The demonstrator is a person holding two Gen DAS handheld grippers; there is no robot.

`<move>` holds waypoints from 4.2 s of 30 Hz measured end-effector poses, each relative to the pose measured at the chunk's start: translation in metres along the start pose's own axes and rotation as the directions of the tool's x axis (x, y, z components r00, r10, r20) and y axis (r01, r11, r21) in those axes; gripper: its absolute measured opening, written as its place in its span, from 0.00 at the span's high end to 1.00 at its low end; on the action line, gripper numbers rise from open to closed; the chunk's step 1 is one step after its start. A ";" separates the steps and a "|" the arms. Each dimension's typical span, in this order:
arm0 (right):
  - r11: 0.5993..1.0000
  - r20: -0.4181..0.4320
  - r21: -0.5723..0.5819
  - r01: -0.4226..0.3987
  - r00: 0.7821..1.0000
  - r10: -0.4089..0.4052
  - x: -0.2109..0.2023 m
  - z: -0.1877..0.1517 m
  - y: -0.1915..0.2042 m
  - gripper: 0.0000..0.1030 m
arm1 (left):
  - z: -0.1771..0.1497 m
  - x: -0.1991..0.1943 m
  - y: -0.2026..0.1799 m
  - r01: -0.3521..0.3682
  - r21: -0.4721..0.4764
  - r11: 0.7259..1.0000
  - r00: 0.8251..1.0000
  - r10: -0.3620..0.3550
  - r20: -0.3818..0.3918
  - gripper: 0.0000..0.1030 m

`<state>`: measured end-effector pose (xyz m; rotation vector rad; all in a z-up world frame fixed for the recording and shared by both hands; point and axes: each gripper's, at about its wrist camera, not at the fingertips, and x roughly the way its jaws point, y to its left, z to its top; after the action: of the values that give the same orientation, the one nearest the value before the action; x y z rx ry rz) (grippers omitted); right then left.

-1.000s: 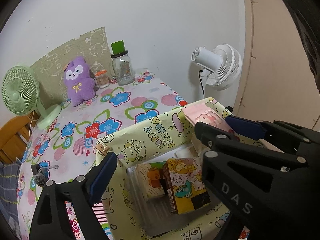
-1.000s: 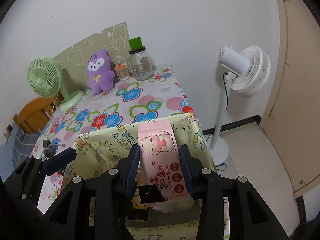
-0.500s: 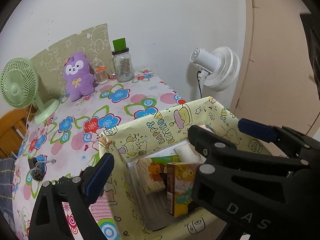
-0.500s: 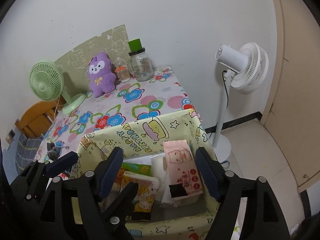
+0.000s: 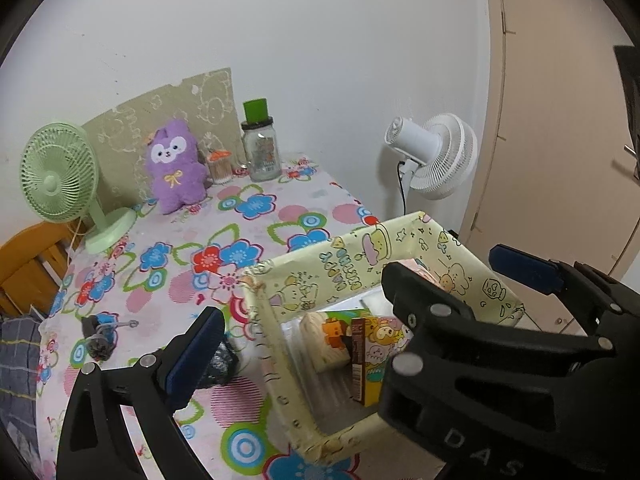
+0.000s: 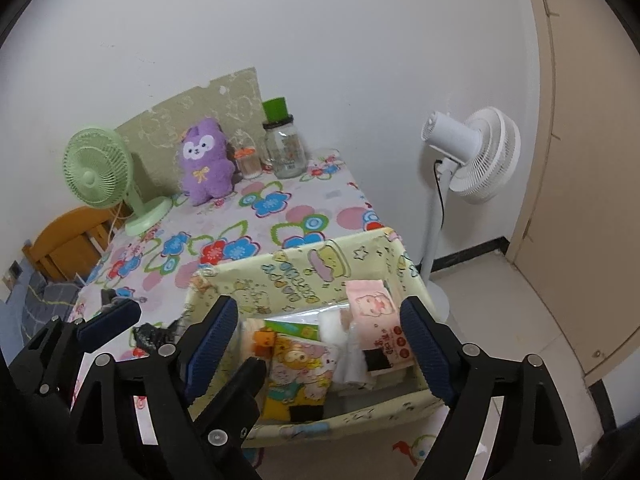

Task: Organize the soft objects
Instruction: 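Withdraw both grippers from the box toward the black bundle, then grasp the black plastic-wrapped bundle with the right gripper, then grasp the grey drawstring pouch with the left gripper while the right gripper holds the bundle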

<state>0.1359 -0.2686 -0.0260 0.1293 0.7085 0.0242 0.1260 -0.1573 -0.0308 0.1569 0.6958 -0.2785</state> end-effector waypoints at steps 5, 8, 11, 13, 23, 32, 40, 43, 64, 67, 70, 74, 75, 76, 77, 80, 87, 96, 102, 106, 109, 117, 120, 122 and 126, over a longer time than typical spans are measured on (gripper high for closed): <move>1.000 0.043 -0.021 0.004 0.999 -0.003 -0.017 0.000 0.015 0.13 | -0.002 -0.017 0.008 -0.011 -0.001 1.000 1.000 0.011 0.023 0.02; 1.000 0.073 -0.027 0.006 0.997 -0.004 -0.029 0.000 0.024 0.10 | -0.003 -0.030 0.014 -0.016 0.000 1.000 0.999 0.016 0.045 0.02; 0.999 0.097 -0.033 0.010 0.995 -0.007 -0.039 0.000 0.032 0.08 | -0.004 -0.040 0.019 -0.013 0.000 1.000 0.998 0.013 0.059 0.01; 0.999 0.109 -0.042 0.013 0.994 -0.008 -0.046 0.000 0.039 0.07 | -0.006 -0.046 0.023 -0.011 -0.006 1.000 0.998 0.011 0.063 0.01; 0.998 0.139 -0.062 0.018 0.990 -0.009 -0.069 -0.004 0.070 0.06 | -0.015 -0.074 0.047 -0.015 -0.028 0.999 0.995 0.018 0.096 0.01; 0.997 0.151 -0.078 0.004 0.989 0.008 -0.077 -0.006 0.098 0.04 | -0.022 -0.089 0.070 -0.041 -0.035 0.999 0.991 0.045 0.123 0.00; 0.996 0.164 -0.090 0.000 0.986 0.015 -0.077 -0.005 0.126 0.02 | -0.025 -0.097 0.095 -0.058 -0.050 0.997 0.988 0.064 0.143 0.00; 0.995 0.161 -0.096 -0.001 0.987 0.017 -0.073 -0.005 0.138 0.02 | -0.027 -0.096 0.107 -0.061 -0.062 0.996 0.987 0.069 0.143 0.00; 0.992 0.091 -0.114 -0.057 0.994 0.067 -0.021 -0.017 0.195 0.01 | -0.046 -0.070 0.170 -0.101 -0.101 0.990 0.989 0.111 0.102 0.00; 0.992 0.078 -0.113 -0.058 0.995 0.067 -0.011 -0.020 0.198 0.01 | -0.050 -0.062 0.176 -0.104 -0.107 0.989 0.990 0.113 0.083 0.00; 0.991 0.074 -0.117 -0.057 0.995 0.066 0.001 -0.023 0.201 0.01 | -0.055 -0.051 0.182 -0.101 -0.106 0.989 0.992 0.107 0.062 0.00; 0.991 0.058 -0.117 -0.061 0.996 0.068 0.016 -0.029 0.204 0.01 | -0.060 -0.038 0.188 -0.112 -0.109 0.988 0.992 0.117 0.036 0.00; 0.991 0.050 -0.116 -0.064 0.996 0.070 0.020 -0.030 0.204 0.01 | -0.062 -0.035 0.189 -0.114 -0.111 0.987 0.993 0.118 0.029 0.00; 0.991 0.044 -0.116 -0.065 0.997 0.070 0.025 -0.032 0.205 0.01 | -0.063 -0.031 0.191 -0.114 -0.113 0.987 0.993 0.118 0.022 0.00; 0.991 0.040 -0.116 -0.064 0.997 0.069 0.029 -0.034 0.206 0.01 | -0.065 -0.027 0.192 -0.115 -0.115 0.987 0.993 0.117 0.011 0.00; 0.991 0.023 -0.123 -0.056 0.998 0.060 0.043 -0.040 0.207 0.01 | -0.071 -0.014 0.197 -0.117 -0.122 0.986 0.993 0.116 -0.014 0.00; 0.990 -0.008 -0.139 -0.021 1.000 0.020 0.071 -0.050 0.210 0.01 | -0.084 0.018 0.208 -0.107 -0.149 0.983 0.992 0.096 -0.082 0.01; 0.993 -0.087 -0.113 -0.015 0.996 0.005 0.104 -0.056 0.209 0.01 | -0.091 0.044 0.219 -0.102 -0.164 0.981 0.988 0.080 -0.131 0.01; 0.995 -0.163 -0.095 0.007 0.986 -0.023 0.130 -0.060 0.204 0.01 | -0.095 0.058 0.223 -0.111 -0.161 0.981 0.983 0.084 -0.165 0.02; 0.997 -0.215 -0.083 -0.004 0.976 -0.014 0.143 -0.065 0.202 0.06 | -0.098 0.067 0.225 -0.122 -0.154 0.981 0.977 0.091 -0.193 0.02; 0.995 -0.224 -0.098 -0.008 0.974 -0.014 0.148 -0.067 0.204 0.11 | -0.100 0.072 0.226 -0.121 -0.155 0.980 0.974 0.088 -0.208 0.03; 0.988 -0.235 -0.154 -0.014 0.972 -0.022 0.154 -0.063 0.210 0.47 | -0.099 0.077 0.228 -0.133 -0.155 0.979 0.970 0.097 -0.221 0.04; 0.988 -0.231 -0.151 -0.030 0.973 -0.006 0.154 -0.059 0.212 0.54 | -0.096 0.074 0.230 -0.137 -0.160 0.978 0.972 0.102 -0.212 0.04; 0.988 -0.225 -0.151 -0.040 0.974 0.005 0.153 -0.056 0.214 0.58 | -0.093 0.073 0.232 -0.143 -0.163 0.976 0.973 0.108 -0.205 0.04; 0.986 -0.205 -0.157 -0.055 0.979 0.022 0.152 -0.048 0.221 0.61 | -0.086 0.069 0.238 -0.155 -0.168 0.974 0.975 0.123 -0.187 0.04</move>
<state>0.2244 -0.0345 -0.1325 -0.0163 0.9043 0.1337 0.1961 0.0755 -0.1293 0.0562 0.8769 -0.0653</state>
